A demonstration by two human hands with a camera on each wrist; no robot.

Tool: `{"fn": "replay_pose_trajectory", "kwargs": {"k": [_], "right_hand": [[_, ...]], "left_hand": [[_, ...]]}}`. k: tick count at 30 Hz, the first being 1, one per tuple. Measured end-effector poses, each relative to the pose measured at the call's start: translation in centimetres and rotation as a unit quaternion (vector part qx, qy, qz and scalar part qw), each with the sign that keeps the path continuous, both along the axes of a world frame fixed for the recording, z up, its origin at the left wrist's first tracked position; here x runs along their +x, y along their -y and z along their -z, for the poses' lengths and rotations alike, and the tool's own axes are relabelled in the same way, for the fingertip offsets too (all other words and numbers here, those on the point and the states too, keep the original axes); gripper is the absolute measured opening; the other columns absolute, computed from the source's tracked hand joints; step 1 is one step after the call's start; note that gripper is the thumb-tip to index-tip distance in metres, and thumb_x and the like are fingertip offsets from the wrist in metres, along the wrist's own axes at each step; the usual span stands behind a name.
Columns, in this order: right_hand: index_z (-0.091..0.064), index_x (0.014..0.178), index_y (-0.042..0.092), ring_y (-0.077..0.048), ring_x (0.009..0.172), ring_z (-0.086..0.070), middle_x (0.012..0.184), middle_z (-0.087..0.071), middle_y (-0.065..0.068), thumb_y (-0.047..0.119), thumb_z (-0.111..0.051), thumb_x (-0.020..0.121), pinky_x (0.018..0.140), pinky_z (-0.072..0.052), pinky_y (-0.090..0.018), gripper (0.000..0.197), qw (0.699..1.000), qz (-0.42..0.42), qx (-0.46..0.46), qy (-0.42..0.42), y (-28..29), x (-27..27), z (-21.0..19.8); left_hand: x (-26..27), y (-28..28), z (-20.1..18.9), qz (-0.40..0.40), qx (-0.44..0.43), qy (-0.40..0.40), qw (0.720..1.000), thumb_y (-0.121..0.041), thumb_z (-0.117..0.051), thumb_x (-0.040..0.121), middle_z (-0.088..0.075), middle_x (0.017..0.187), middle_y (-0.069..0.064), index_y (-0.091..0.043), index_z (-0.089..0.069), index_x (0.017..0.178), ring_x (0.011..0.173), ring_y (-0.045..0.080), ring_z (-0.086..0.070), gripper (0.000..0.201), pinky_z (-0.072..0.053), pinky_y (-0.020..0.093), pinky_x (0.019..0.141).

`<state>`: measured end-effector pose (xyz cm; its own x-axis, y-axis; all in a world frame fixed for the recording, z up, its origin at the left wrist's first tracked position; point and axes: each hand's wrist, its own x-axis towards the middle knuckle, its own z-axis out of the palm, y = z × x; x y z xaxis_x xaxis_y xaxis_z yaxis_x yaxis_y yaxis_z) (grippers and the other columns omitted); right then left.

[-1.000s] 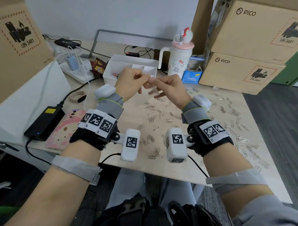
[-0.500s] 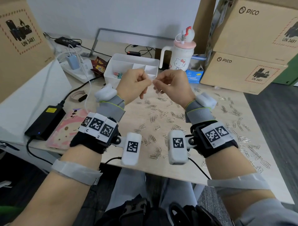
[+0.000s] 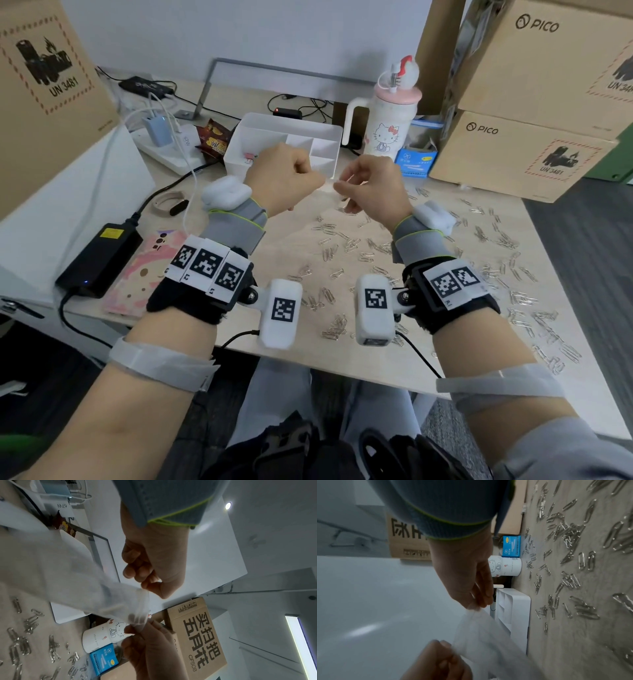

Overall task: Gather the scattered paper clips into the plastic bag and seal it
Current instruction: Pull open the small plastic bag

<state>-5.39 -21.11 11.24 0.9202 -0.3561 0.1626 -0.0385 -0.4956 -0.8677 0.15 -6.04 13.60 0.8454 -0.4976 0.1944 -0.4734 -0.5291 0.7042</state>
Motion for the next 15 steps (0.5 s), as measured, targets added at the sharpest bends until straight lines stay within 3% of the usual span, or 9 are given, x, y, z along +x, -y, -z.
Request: {"fn": "replay_pose_trajectory", "kwargs": {"k": [3, 5, 7, 9, 10, 12, 15], "right_hand": [[-0.056, 0.072, 0.007, -0.009, 0.033, -0.055, 0.055, -0.061, -0.007, -0.002, -0.065, 0.076, 0.043, -0.050, -0.025, 0.013, 0.999, 0.008, 0.031, -0.036, 0.2, 0.3, 0.2], [-0.056, 0.072, 0.006, -0.009, 0.033, -0.055, 0.054, -0.061, -0.007, -0.003, -0.064, 0.076, 0.042, -0.050, -0.023, 0.013, 0.998, -0.003, 0.050, -0.048, -0.1, 0.4, 0.3], [-0.056, 0.071, 0.005, -0.009, 0.034, -0.055, 0.053, -0.061, -0.006, -0.002, -0.065, 0.077, 0.042, -0.051, -0.021, 0.014, 0.995, -0.006, 0.084, -0.049, -0.4, 0.5, 0.4], [-0.056, 0.069, 0.007, -0.010, 0.037, -0.057, 0.050, -0.061, -0.004, 0.001, -0.068, 0.078, 0.043, -0.052, -0.021, 0.016, 0.991, -0.009, 0.126, -0.051, -0.5, 0.5, 0.5], [-0.057, 0.069, 0.007, -0.011, 0.039, -0.058, 0.049, -0.061, -0.003, 0.002, -0.069, 0.078, 0.044, -0.051, -0.020, 0.015, 0.988, -0.017, 0.145, -0.053, -0.6, 0.4, 0.5], [-0.057, 0.071, 0.007, -0.011, 0.042, -0.060, 0.048, -0.062, 0.000, 0.004, -0.069, 0.078, 0.046, -0.051, -0.020, 0.015, 0.982, -0.039, 0.176, -0.055, -0.8, 0.4, 0.7], [-0.057, 0.072, 0.009, -0.008, 0.044, -0.061, 0.047, -0.063, 0.005, 0.006, -0.068, 0.080, 0.054, -0.056, -0.021, 0.014, 0.977, -0.049, 0.203, -0.049, -0.8, 0.3, 1.0]], "left_hand": [[0.0, -0.2, -0.2, -0.015, 0.038, 0.042, 0.998, -0.023, -0.055, 0.072, -0.050, 0.035, -0.006, -0.016, -0.049, 0.052, 0.057, 0.028, -0.062, 0.022, -0.048, 0.032, 0.066], [0.0, -0.1, 0.0, -0.033, 0.025, 0.058, 0.997, -0.030, -0.057, 0.075, -0.053, 0.057, -0.007, -0.017, -0.058, 0.071, 0.079, 0.028, -0.061, 0.013, -0.044, 0.033, 0.070], [0.1, -0.2, 0.7, 0.009, -0.001, 0.048, 0.999, -0.052, -0.060, 0.065, -0.058, 0.089, -0.005, -0.022, -0.057, 0.097, 0.097, 0.020, -0.053, 0.044, -0.043, 0.033, 0.082], [0.2, -0.4, 1.5, 0.077, 0.069, 0.051, 0.993, -0.068, -0.060, 0.049, -0.049, 0.126, -0.004, -0.027, -0.044, 0.125, 0.122, 0.017, -0.037, 0.087, -0.034, 0.035, 0.101], [0.2, -0.3, 2.1, 0.092, 0.118, 0.064, 0.987, -0.070, -0.064, 0.047, -0.040, 0.138, -0.003, -0.029, -0.036, 0.134, 0.132, 0.018, -0.029, 0.100, -0.027, 0.039, 0.108], [0.3, 0.0, 3.1, 0.085, 0.152, 0.073, 0.982, -0.068, -0.069, 0.049, -0.036, 0.145, -0.003, -0.028, -0.029, 0.139, 0.138, 0.020, -0.026, 0.106, -0.021, 0.046, 0.114], [0.3, 0.3, 3.6, 0.069, 0.079, 0.066, 0.992, -0.063, -0.064, 0.052, -0.054, 0.131, -0.003, -0.024, -0.036, 0.135, 0.124, 0.021, -0.047, 0.096, -0.033, 0.046, 0.107]]}}
